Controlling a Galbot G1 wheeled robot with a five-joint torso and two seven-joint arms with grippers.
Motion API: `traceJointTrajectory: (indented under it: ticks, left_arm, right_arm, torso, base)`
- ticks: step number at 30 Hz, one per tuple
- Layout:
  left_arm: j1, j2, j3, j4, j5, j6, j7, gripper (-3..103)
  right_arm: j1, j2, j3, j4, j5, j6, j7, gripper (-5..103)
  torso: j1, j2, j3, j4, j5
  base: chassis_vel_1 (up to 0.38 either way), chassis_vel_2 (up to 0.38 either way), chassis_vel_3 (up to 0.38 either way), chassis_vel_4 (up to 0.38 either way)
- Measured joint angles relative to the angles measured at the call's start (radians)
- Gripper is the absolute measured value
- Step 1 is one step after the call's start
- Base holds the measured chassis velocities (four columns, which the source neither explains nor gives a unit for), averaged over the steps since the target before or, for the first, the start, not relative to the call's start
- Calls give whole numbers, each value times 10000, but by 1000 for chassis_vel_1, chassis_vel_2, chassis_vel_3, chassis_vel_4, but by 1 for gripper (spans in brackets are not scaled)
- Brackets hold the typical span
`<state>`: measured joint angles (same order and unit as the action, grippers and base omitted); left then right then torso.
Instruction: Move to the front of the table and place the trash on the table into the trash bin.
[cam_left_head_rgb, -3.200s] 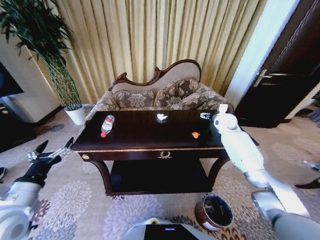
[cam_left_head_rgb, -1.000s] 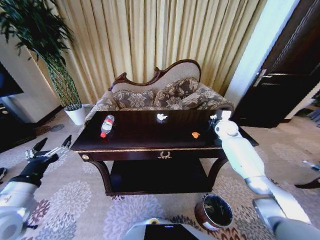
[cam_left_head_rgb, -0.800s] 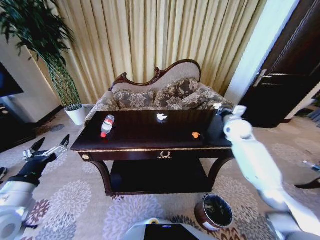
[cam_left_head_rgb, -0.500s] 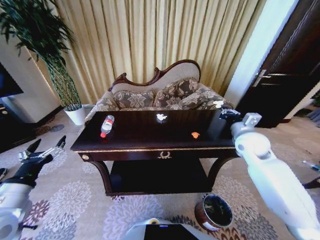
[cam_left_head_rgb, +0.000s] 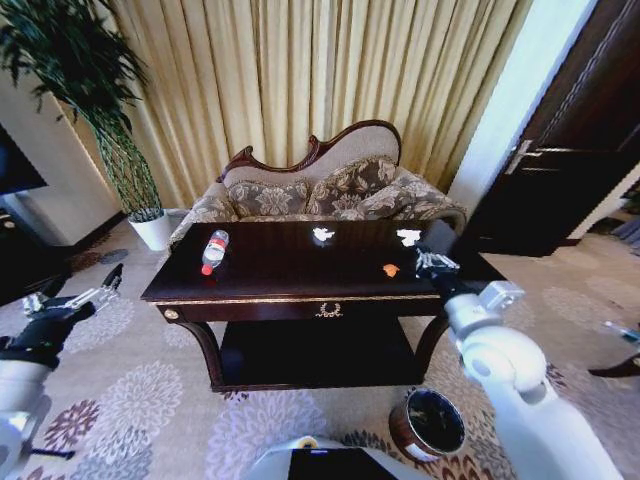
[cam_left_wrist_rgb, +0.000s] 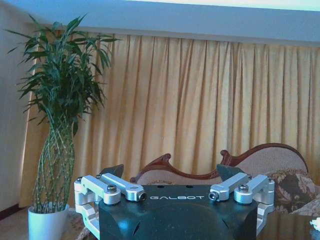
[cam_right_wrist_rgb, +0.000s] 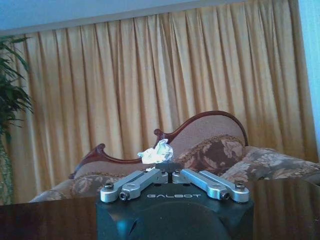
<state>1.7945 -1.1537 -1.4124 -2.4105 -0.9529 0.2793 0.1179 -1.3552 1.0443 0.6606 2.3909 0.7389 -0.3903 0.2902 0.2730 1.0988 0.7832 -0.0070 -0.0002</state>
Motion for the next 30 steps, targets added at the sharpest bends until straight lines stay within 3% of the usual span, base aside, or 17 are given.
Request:
traceJointTrajectory:
  ticks: [13,30]
  left_arm:
    - [61,-29,-199,-117,-138,15,45,100]
    - [85,-117,-222,-222,-121,14,114,100]
  right_arm:
    - [-194,229,4,268,-216,-70,5,0]
    - [-423,472,-49,-171,-1136,318,-255,0]
  torso:
    - [3,-2,1,0,1]
    - [-2,2,-1,0,2]
  base:
    - [16,-18,-12,16]
    - [132,-126,-132,130]
